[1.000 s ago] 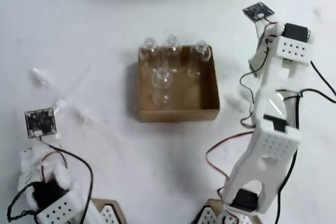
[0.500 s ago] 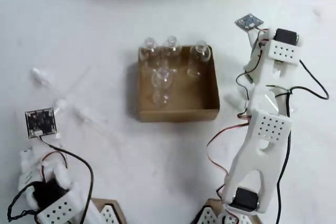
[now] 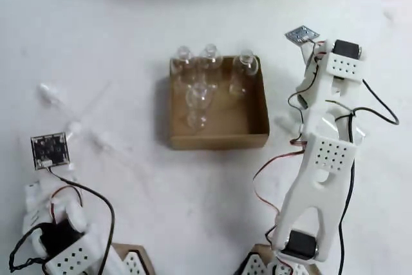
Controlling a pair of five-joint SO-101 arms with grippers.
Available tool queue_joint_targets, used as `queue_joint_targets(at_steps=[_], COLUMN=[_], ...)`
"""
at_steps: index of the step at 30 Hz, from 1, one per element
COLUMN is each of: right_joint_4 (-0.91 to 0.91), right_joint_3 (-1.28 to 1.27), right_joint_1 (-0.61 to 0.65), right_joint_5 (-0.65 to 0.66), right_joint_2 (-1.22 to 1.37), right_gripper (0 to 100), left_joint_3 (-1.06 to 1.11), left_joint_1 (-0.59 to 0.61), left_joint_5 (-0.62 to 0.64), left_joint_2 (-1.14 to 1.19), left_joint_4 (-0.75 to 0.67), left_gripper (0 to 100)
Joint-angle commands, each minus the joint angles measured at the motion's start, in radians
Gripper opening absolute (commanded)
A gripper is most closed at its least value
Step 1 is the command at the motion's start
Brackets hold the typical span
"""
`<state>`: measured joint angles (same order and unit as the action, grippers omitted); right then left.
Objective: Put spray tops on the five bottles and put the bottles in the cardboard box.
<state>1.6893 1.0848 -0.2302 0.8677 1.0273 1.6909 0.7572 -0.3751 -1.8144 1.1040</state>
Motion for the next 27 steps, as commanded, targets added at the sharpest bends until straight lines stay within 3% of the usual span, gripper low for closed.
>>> queue_joint_targets(at_steps=[1,4,17,27], right_joint_4=[0.021,0.008,0.036,0.041], right_joint_3=[0.046,0.048,0.391,0.425], right_joint_1=[0.004,0.002,-0.022,-0.015], right_joint_5=[0.017,0.017,0.002,-0.308], right_joint_2=[-0.016,-0.025,-0.031,-0.344], right_gripper=[6.0,1.2,1.9,1.5], left_joint_3=[-0.003,-0.003,-0.003,-0.003], left_joint_1=[-0.012,-0.012,-0.012,-0.012], left_joint_5=[-0.002,-0.002,-0.002,-0.002], left_joint_2=[-0.01,-0.01,-0.01,-0.01], left_joint_4=[0.002,0.002,0.002,0.002], left_gripper=[3,3,3,3])
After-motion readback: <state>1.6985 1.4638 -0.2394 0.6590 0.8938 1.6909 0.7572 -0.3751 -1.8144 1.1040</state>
